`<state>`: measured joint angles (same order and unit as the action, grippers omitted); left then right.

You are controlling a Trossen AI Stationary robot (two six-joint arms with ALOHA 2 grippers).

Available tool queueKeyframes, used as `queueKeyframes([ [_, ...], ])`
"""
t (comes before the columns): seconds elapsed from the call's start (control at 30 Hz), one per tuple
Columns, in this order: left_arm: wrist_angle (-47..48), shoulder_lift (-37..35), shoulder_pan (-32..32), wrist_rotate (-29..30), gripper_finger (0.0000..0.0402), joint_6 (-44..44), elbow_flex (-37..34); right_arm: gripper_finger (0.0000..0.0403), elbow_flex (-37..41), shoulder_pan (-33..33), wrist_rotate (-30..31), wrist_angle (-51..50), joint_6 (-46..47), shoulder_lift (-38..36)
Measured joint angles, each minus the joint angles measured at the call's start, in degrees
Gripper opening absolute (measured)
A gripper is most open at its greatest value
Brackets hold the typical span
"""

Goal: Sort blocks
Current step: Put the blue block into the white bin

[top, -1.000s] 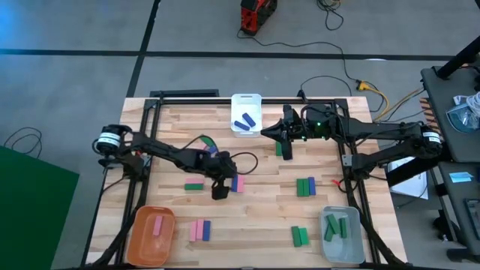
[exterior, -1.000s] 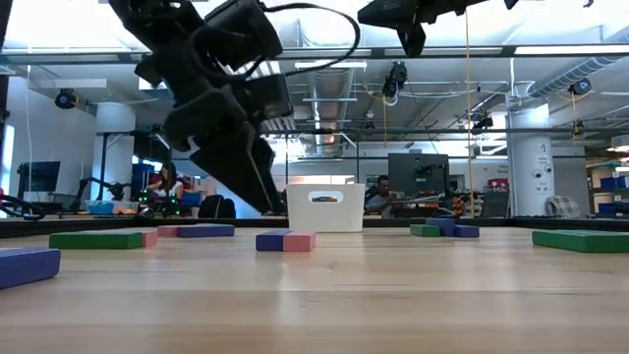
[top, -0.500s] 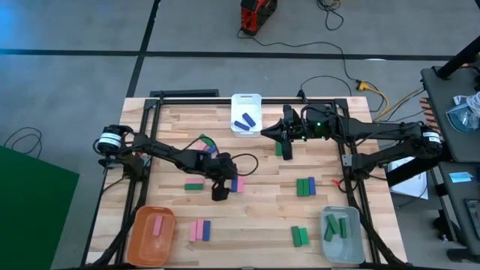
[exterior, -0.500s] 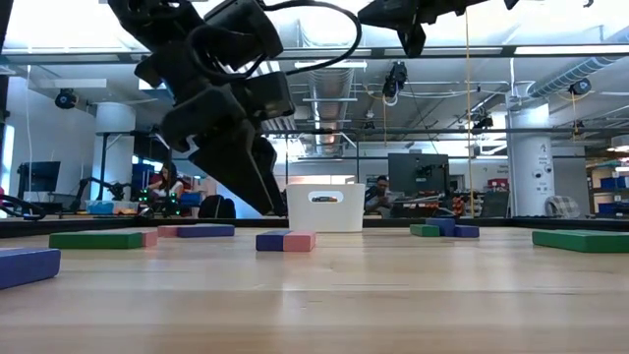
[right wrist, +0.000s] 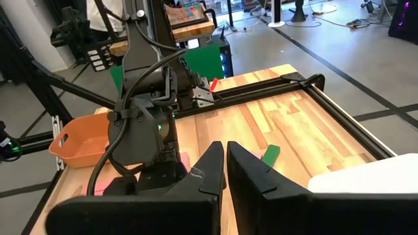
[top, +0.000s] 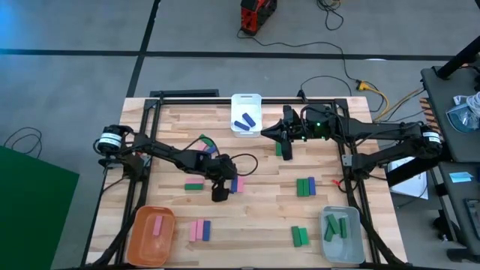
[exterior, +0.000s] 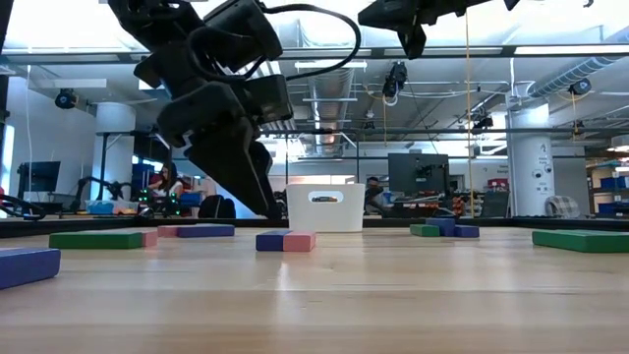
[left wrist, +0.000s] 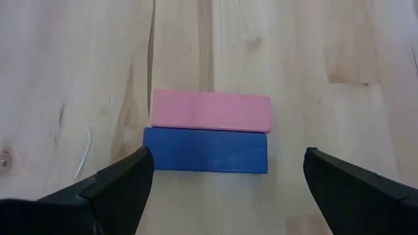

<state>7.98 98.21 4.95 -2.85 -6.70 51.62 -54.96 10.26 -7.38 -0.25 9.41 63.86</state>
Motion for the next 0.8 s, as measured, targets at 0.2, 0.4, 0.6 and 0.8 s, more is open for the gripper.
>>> queueKeyframes([
  [0.2, 0.2, 0.0, -0.1, -0.3, 0.0365, 0.0, 0.0, 0.0013, 0.0, 0.0, 0.0, 0.0, 0.0, 0.0],
  [0.4, 0.2, 0.0, -0.2, -1.0, 0.0368, 1.7, 0.0, 0.0013, 0.0, 0.0, 0.0, 0.0, 0.0, 0.0],
  [0.6, 0.3, 0.0, -0.3, -1.3, 0.0383, 4.1, 0.0, 0.0013, 0.0, 0.0, 0.0, 0.0, 0.0, 0.0],
  [0.8, 0.4, 0.0, -0.3, -0.3, 0.0398, 3.1, 0.0, 0.0013, 0.0, 0.0, 0.0, 0.0, 0.0, 0.0],
])
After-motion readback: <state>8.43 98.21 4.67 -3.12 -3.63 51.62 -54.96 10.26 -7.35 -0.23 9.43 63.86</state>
